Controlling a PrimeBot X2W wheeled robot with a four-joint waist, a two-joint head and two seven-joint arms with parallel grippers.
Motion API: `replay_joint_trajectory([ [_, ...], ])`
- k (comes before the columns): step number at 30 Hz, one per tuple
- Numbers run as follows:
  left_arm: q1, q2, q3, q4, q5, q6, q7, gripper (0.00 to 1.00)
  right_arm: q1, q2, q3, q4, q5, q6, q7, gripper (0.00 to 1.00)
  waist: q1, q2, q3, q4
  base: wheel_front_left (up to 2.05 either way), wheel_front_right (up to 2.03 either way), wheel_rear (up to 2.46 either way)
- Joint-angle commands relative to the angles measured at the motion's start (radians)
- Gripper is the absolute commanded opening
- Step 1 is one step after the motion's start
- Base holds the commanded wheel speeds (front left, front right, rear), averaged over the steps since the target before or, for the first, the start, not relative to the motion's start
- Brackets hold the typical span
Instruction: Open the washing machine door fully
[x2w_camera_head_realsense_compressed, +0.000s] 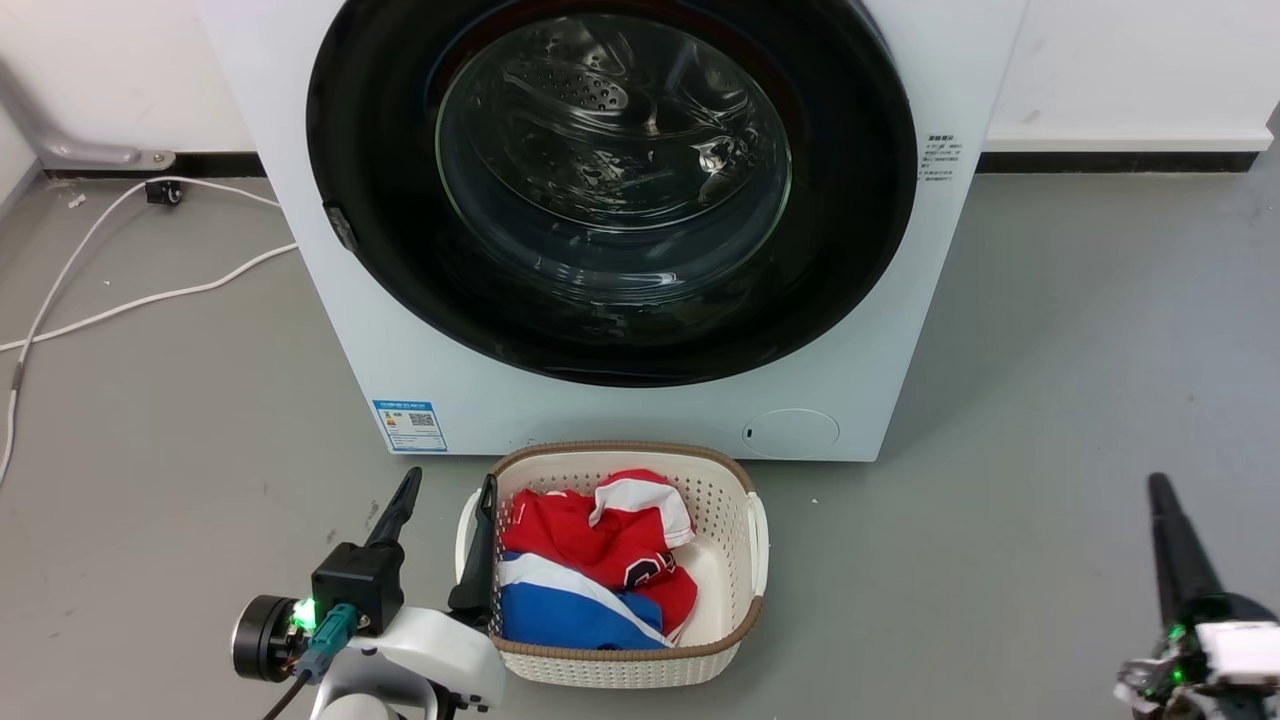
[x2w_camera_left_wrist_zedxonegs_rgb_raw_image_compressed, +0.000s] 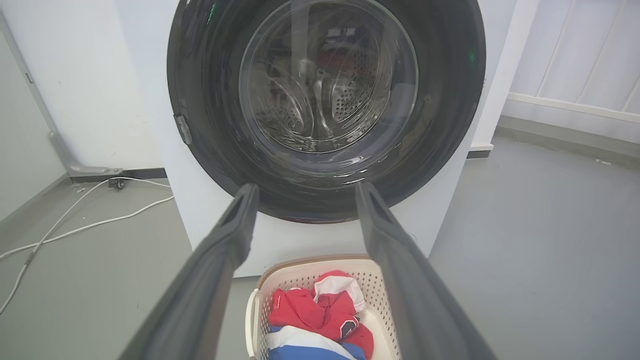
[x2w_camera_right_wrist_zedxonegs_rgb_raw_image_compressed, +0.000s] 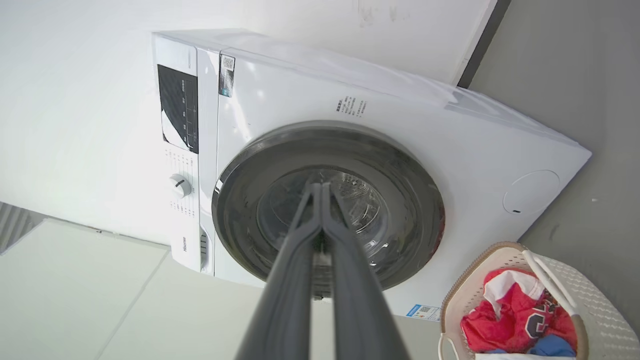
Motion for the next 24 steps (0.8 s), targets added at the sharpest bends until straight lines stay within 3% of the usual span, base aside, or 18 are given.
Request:
replay_joint_trajectory([
  [1, -0.006, -0.001, 0.004, -0.003, 0.006, 0.005, -0.003, 1.0, -0.014, 0.001, -0.013, 0.004, 0.027, 0.0, 0.004, 0.0, 0.0, -0.0001, 0.002, -0.001, 0.0, 0.0, 0.0],
  [9, -0.017, -0.002, 0.006, -0.025, 0.006, 0.005, -0.003, 1.0, -0.137, -0.023, -0.127, 0.089, 0.113, 0.0, 0.03, 0.0, 0.0, -0.0001, 0.03, -0.015, 0.0, 0.0, 0.0],
  [17, -0.061, -0.003, 0.004, -0.073, 0.012, 0.014, -0.003, 1.0, -0.397, -0.13, -0.181, 0.279, 0.148, 0.0, 0.08, 0.0, 0.0, -0.0001, 0.127, -0.019, 0.0, 0.0, 0.0],
  [24, -0.109, -0.003, -0.016, -0.112, 0.021, 0.017, -0.003, 1.0, -0.63, -0.245, -0.152, 0.467, 0.147, 0.0, 0.189, 0.0, 0.0, -0.0001, 0.207, 0.004, 0.0, 0.0, 0.0],
])
